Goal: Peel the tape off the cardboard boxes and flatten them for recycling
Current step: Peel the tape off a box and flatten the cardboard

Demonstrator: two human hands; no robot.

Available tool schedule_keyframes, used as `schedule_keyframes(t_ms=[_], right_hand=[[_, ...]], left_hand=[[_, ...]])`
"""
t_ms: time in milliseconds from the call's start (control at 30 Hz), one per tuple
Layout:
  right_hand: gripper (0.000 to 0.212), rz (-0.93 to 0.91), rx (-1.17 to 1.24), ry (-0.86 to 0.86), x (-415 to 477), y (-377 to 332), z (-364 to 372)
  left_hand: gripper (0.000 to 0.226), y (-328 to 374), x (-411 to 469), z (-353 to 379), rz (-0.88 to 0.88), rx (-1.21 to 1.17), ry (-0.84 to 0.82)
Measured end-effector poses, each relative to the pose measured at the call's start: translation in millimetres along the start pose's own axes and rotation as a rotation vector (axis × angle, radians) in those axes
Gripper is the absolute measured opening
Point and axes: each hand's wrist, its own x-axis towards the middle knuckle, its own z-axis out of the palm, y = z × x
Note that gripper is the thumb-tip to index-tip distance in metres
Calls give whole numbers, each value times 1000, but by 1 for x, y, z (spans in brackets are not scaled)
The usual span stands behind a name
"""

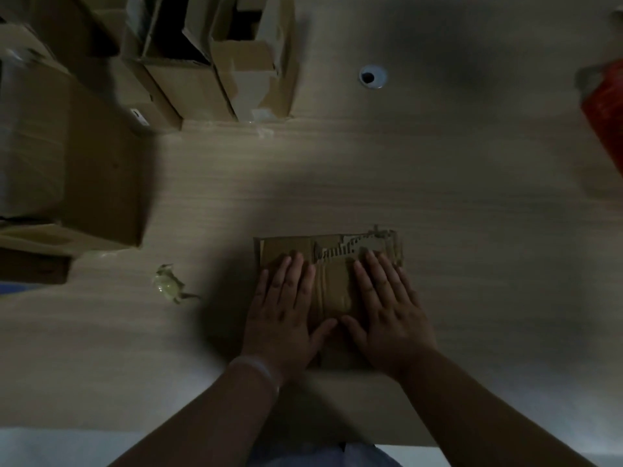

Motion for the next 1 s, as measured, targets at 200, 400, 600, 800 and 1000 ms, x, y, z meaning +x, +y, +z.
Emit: schedule_keyframes(t_ms=[200, 400, 600, 800, 1000], right_hand=[[82, 69, -20, -14, -19, 5, 2], [82, 69, -31, -14, -18, 5, 4], [87, 51, 17, -53, -22, 15, -8], [81, 433, 70, -70, -51, 20, -25], [67, 725, 468, -157, -56, 2, -34]], left_hand=[[85, -12, -16, 2, 9, 34, -45], [90, -12, -13, 0, 4, 5, -93], [94, -15, -18, -13, -78, -61, -125], [101, 6, -48, -20, -633, -353, -59], [86, 0, -42, -27, -797, -580, -194]])
